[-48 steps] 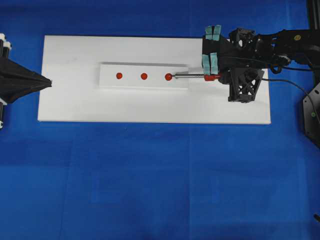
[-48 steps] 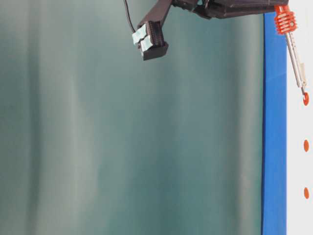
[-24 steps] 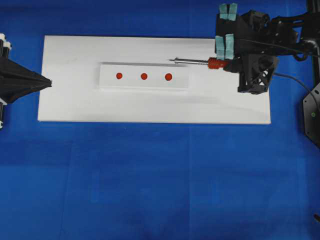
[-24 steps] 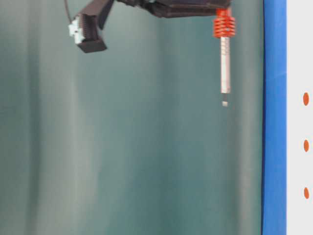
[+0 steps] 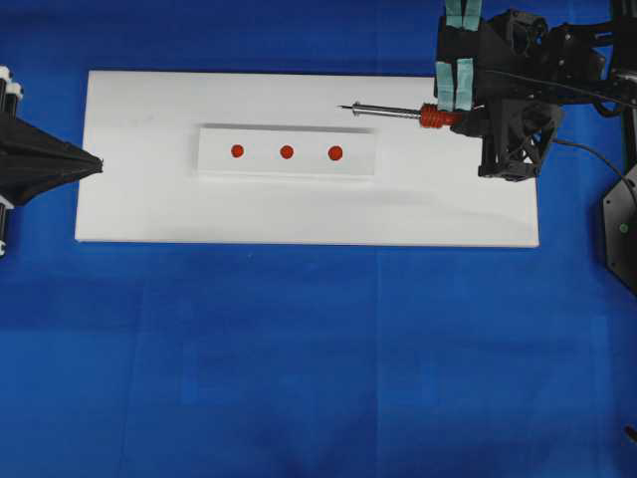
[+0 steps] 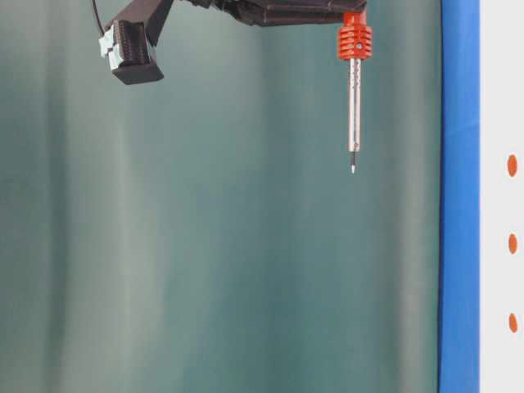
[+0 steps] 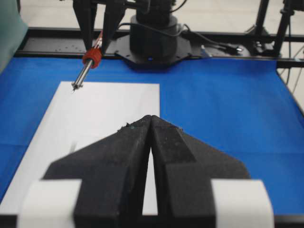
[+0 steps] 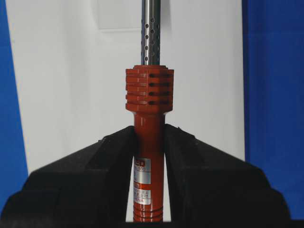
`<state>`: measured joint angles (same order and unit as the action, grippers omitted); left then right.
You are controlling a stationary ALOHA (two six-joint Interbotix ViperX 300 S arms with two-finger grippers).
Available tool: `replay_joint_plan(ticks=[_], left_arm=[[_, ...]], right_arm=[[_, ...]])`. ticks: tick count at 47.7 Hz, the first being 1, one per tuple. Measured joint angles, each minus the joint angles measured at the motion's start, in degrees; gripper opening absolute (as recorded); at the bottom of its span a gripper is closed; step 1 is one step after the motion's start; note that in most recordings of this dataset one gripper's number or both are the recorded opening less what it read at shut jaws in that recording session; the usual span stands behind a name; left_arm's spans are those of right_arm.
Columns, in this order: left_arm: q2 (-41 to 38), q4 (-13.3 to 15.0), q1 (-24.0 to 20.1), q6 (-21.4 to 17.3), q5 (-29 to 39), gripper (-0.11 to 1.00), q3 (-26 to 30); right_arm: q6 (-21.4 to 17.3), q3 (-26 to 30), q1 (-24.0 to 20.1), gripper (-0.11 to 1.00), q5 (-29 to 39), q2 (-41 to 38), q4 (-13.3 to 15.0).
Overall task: Touch the tip of the soldering iron to the mark.
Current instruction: 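Lift the iron tip up off the rightmost red dot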
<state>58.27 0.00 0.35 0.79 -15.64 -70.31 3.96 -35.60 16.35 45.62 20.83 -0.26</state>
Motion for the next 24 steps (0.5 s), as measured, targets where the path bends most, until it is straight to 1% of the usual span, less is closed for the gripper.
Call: replay_joint_plan(ticks=[7, 12, 18, 24], left_arm=[[0.0, 0.0, 0.0, -0.1, 0.0, 0.00, 0.0], [0.0, -0.1, 0.0, -0.1, 0.0, 0.00, 0.0], [0.0, -0.1, 0.0, -0.1, -0.1, 0.00, 0.0], [0.0, -0.1, 0.0, -0.1, -0.3, 0.00, 0.0]], right_arm=[[-0.3, 0.0, 0.0, 0.06, 0.1, 0.0, 0.0], [-1.3, 0.0, -0.5, 0.06, 0.1, 0.0, 0.1], [-3.9, 0.0, -2.8, 0.06, 0.1, 0.1, 0.1], [-7.9, -0.1, -6.6, 0.06, 0.1, 0.3, 0.1]])
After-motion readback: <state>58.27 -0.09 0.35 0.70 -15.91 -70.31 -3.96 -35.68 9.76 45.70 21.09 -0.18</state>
